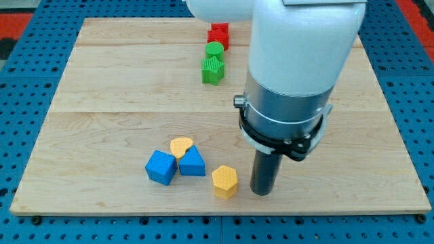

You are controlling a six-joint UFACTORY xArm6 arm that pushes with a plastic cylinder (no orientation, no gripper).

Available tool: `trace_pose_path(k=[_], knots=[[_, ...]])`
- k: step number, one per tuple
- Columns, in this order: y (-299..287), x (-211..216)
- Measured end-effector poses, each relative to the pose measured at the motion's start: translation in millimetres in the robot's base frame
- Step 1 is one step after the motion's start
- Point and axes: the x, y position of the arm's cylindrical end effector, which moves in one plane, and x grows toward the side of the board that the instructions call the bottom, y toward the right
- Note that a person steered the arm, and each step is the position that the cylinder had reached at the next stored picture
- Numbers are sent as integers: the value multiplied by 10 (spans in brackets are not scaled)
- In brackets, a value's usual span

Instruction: Point your arm to the left of the red star

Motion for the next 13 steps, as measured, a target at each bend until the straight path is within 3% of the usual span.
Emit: trace_pose_path(k=[1, 2, 4, 7, 9, 13], knots=[[-621, 0], [-714, -43], [644, -510], [778, -839], [281, -1133], [-1414, -1473]])
